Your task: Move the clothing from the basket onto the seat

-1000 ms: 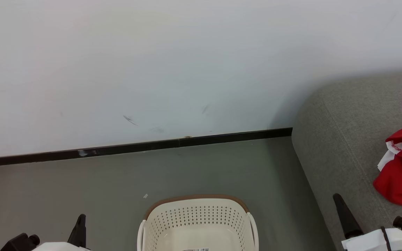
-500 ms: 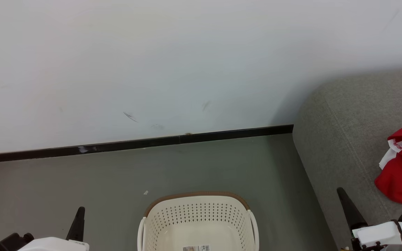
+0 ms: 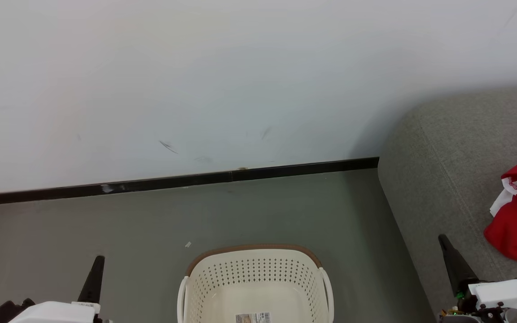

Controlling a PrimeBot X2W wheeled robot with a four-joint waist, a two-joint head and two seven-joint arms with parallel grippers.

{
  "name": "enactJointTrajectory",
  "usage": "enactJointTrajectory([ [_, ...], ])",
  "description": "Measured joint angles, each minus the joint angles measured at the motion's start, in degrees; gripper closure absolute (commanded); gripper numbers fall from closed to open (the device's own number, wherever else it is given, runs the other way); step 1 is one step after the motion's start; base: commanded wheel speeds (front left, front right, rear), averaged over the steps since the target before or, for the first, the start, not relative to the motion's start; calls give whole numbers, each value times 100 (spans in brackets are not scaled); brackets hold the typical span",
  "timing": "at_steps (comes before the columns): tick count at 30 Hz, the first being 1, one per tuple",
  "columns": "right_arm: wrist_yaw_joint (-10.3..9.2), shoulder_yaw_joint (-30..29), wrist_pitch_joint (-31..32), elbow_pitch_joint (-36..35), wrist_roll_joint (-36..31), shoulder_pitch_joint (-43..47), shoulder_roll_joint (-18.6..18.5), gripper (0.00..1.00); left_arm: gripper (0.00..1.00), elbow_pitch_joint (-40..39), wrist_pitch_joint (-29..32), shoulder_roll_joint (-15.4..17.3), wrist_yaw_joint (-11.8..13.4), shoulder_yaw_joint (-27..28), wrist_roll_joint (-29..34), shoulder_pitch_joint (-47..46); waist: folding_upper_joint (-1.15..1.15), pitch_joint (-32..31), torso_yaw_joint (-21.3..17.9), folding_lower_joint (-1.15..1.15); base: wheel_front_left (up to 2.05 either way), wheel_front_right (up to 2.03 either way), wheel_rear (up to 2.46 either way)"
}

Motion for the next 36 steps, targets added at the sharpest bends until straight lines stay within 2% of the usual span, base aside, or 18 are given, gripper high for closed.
enactJointTrajectory([
  [15,1,-78,201,102,1292,-237,-80,100,100,-18,257,-110,-318,278,-1023,-69,0,57,17,-1,0,0,0],
  [36,1,-98,204,168,1325,-237,-80,100,100,-20,257,-113,-318,282,-1023,-115,0,57,16,-2,0,0,0],
])
